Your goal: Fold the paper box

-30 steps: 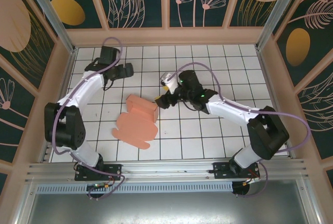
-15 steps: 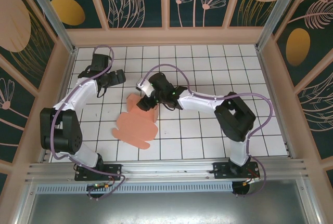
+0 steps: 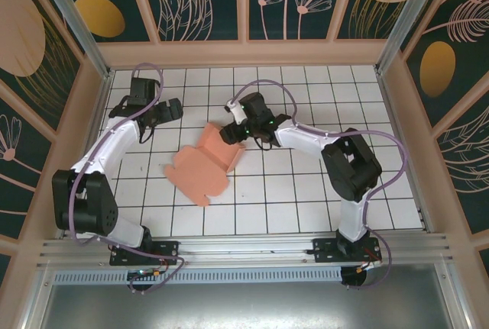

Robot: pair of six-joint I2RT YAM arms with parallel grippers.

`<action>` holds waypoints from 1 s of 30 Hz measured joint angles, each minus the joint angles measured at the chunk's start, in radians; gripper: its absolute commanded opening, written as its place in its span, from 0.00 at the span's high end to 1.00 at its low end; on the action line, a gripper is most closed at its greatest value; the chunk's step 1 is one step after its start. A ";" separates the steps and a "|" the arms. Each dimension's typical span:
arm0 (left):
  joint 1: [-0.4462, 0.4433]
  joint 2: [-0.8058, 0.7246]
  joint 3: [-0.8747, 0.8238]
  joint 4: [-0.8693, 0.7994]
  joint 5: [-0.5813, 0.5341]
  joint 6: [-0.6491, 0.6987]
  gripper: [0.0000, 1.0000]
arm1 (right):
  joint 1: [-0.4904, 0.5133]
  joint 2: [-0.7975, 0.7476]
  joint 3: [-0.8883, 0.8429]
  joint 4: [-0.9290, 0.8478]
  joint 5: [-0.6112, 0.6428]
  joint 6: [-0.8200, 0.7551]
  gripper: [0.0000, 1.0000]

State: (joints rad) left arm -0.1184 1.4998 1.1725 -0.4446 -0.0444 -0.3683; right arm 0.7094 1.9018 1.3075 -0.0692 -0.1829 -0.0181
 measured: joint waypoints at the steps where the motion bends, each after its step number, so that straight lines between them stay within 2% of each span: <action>1: 0.000 -0.006 0.000 -0.002 -0.002 0.000 0.01 | -0.009 0.006 0.003 -0.011 0.003 0.008 0.32; 10: 0.000 -0.013 0.000 -0.014 -0.002 0.000 0.01 | -0.048 0.060 0.027 -0.086 0.067 0.077 0.45; 17: 0.000 -0.027 0.000 -0.020 -0.006 0.000 0.01 | -0.075 0.059 0.019 -0.104 0.120 0.122 0.51; 22: 0.000 -0.028 -0.003 -0.020 -0.010 0.000 0.01 | -0.086 0.050 -0.018 -0.106 0.138 0.145 0.51; 30: 0.011 -0.033 -0.074 -0.011 -0.029 -0.004 0.01 | -0.073 -0.039 -0.080 -0.058 0.110 0.110 0.36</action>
State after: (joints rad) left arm -0.1074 1.4666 1.0985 -0.4561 -0.0734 -0.3725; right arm 0.6365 1.8629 1.2278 -0.1268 -0.0731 0.0921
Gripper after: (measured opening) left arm 0.988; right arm 0.620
